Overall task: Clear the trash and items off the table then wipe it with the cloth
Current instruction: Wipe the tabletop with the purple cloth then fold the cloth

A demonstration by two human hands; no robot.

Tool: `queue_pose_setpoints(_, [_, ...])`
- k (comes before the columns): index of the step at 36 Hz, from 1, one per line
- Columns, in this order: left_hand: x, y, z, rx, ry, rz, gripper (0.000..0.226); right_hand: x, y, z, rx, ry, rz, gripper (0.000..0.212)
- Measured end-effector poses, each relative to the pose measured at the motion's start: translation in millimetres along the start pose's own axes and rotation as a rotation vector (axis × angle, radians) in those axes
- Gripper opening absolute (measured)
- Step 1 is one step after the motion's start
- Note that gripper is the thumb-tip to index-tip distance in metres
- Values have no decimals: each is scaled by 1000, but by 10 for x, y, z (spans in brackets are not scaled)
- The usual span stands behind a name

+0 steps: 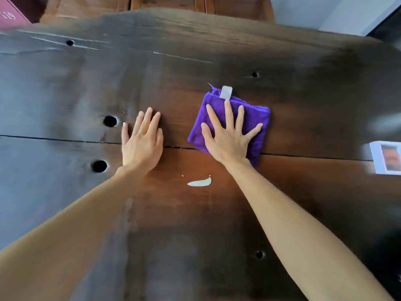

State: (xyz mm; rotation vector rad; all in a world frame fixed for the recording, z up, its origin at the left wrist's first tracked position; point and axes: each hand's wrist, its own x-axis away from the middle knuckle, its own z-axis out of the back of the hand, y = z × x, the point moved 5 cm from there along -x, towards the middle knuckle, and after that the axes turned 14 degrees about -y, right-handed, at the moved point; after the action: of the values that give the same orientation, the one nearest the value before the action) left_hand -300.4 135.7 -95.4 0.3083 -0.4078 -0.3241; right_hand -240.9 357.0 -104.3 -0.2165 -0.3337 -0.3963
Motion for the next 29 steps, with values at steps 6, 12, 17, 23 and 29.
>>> queue_pose_setpoints(6, [103, -161, -153, -153, -67, -30, 59, 625, -288, -281, 13, -63, 66, 63])
queue_pose_setpoints(12, [70, -179, -129, -148, -144, -10, 59, 1307, -449, -557, 48, -100, 175, 60])
queue_pose_setpoints(17, [82, -159, -108, -146, -199, -5, 59, 2027, -402, -774, 76, -118, 252, 58])
queue_pose_setpoints(23, [75, -158, -117, -156, -223, 3, 59, 3063, -241, -1093, 88, -197, 272, 65])
queue_pose_setpoints(29, [80, -160, -125, -174, -211, 2, 59, 3863, -47, -1341, 160, -248, 285, 81])
